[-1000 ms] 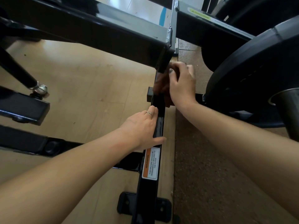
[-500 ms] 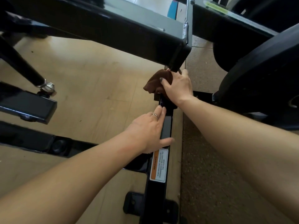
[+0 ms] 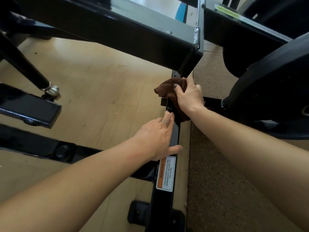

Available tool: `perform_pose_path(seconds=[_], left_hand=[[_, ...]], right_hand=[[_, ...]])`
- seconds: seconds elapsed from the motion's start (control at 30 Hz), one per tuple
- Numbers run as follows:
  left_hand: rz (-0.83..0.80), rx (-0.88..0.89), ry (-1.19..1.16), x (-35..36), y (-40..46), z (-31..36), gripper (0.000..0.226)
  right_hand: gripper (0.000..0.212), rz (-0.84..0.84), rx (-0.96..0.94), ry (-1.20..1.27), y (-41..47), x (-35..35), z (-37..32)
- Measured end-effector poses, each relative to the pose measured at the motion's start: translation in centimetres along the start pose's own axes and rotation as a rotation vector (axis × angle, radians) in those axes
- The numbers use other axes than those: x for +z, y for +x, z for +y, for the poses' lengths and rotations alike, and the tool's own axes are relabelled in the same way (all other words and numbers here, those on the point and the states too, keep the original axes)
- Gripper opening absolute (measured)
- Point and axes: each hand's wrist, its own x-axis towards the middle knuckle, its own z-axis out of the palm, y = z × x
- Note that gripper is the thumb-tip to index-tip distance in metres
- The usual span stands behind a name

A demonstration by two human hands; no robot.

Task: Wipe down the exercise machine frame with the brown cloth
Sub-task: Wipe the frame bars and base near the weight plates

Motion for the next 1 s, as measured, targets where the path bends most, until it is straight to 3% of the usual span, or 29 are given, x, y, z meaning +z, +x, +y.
perform_pose_path(seconds=[0.33, 0.5, 0.67, 1.0], left_hand=[[-0.021, -0.036, -0.071, 0.3, 0.0, 0.2, 0.108], [-0.014, -0.039, -0.077, -0.4, -0.2, -0.1, 0.107], [-0.036, -0.025, -0.158, -1.3, -1.9, -1.7, 0.091], [-0.029, -0.117, -0.257, -1.7, -4.7, -2.5, 0.042]], right_hand=[[0.039, -0.021, -0.096, -0.178, 2.0, 0.7, -0.4], [0.028, -0.028, -0.320, -0.440, -1.1, -0.8, -1.0], [0.031, 0.040, -0.388, -0.466, -5.7, -1.0, -0.5], [0.029, -0.093, -0.468, -0.260, -14.0, -2.5, 2.9]])
